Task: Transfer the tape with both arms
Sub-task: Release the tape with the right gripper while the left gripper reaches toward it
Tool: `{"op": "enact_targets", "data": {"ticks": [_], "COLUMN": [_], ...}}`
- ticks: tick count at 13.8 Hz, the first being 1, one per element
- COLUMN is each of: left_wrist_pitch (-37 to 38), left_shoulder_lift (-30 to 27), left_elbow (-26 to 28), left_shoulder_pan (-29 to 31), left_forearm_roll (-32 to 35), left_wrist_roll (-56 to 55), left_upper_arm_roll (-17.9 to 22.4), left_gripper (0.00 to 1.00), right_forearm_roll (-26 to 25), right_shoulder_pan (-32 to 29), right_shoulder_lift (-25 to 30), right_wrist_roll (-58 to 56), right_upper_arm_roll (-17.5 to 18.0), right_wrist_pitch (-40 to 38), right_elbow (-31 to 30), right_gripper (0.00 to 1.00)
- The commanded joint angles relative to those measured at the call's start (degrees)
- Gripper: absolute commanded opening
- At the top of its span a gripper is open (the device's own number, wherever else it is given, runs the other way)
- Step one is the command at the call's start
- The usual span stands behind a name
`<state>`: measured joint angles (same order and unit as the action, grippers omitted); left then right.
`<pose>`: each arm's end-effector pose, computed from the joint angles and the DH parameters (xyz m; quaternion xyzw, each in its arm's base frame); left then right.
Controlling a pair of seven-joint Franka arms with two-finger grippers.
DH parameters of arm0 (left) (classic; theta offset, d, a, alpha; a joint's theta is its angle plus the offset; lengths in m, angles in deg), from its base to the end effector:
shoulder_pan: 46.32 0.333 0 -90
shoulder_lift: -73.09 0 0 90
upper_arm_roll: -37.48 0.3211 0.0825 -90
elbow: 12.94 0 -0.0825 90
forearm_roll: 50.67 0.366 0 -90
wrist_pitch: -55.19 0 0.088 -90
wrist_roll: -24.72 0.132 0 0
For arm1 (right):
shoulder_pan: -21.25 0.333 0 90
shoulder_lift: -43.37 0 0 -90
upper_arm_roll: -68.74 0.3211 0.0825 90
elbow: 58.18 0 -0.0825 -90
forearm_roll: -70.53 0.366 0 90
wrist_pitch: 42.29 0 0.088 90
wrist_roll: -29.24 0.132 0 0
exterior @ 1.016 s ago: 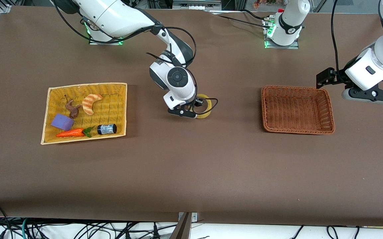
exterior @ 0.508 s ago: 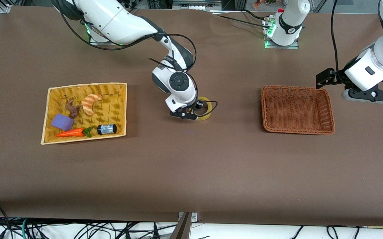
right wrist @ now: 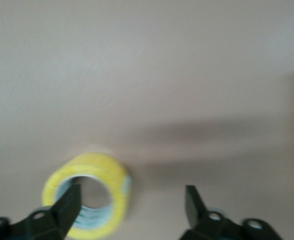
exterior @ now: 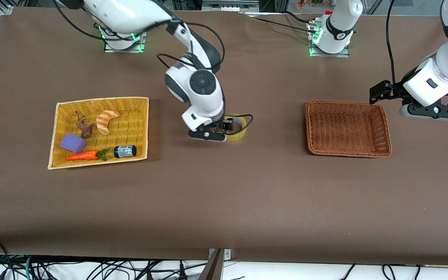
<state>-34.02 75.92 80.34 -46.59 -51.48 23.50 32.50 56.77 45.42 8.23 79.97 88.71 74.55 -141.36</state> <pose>0.5401 -0.0505 0.5512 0.9975 -0.0348 -0.0605 0.0058 0.5423 0.4422 0.3313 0.9994 -0.0338 0.0108 0.0010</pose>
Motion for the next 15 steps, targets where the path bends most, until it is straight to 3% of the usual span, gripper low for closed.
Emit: {"op": "enact_targets", "data": {"ticks": [1,3,6,7,8,10,15], "left_wrist_pitch": [-1.23,-1.49,-1.4,-2.1,-4.46,-10.87,-25.37], "left_shoulder_lift": [-1.34,1.64,1.48,1.74,1.83,2.0,10.86], "left_elbow": [2.69,4.09,5.15,5.94,7.08,11.64,13.59], "left_shoulder_pan": [1.24,1.33,1.59,1.5,1.41,1.41,0.28], "left_forearm_roll": [-1.91,-1.22,-2.08,-2.44,-4.18,-5.78,-5.87], "left_wrist_roll": [0.87,0.87,0.44,-0.26,-2.27,-10.08,-32.05], "left_upper_arm_roll": [-0.56,-1.34,-1.43,-2.13,-3.97,-7.74,-19.7], "left_gripper": [1.0,1.0,1.0,1.0,1.0,1.0,1.0], "right_forearm_roll": [1.01,2.85,4.78,6.19,6.81,6.73,7.43], "right_shoulder_pan": [-7.88,-14.21,-22.39,-23.02,-22.94,-22.94,-26.8], "right_shoulder_lift": [9.01,14.03,17.47,18.69,18.88,18.88,23.1], "right_wrist_roll": [-15.6,-24.5,-44.79,-45.54,-45.89,-46.16,-45.9], "right_upper_arm_roll": [0.25,-0.62,-6.76,-9.65,-12.99,-15.91,-17.15], "right_wrist_pitch": [-10.01,-15.99,-21.73,-22.87,-25.66,-29.2,-29.04], "right_elbow": [-2.25,-2.25,-1.55,0.71,2.39,4.94,4.69], "right_gripper": [1.0,1.0,1.0,1.0,1.0,1.0,1.0]}}
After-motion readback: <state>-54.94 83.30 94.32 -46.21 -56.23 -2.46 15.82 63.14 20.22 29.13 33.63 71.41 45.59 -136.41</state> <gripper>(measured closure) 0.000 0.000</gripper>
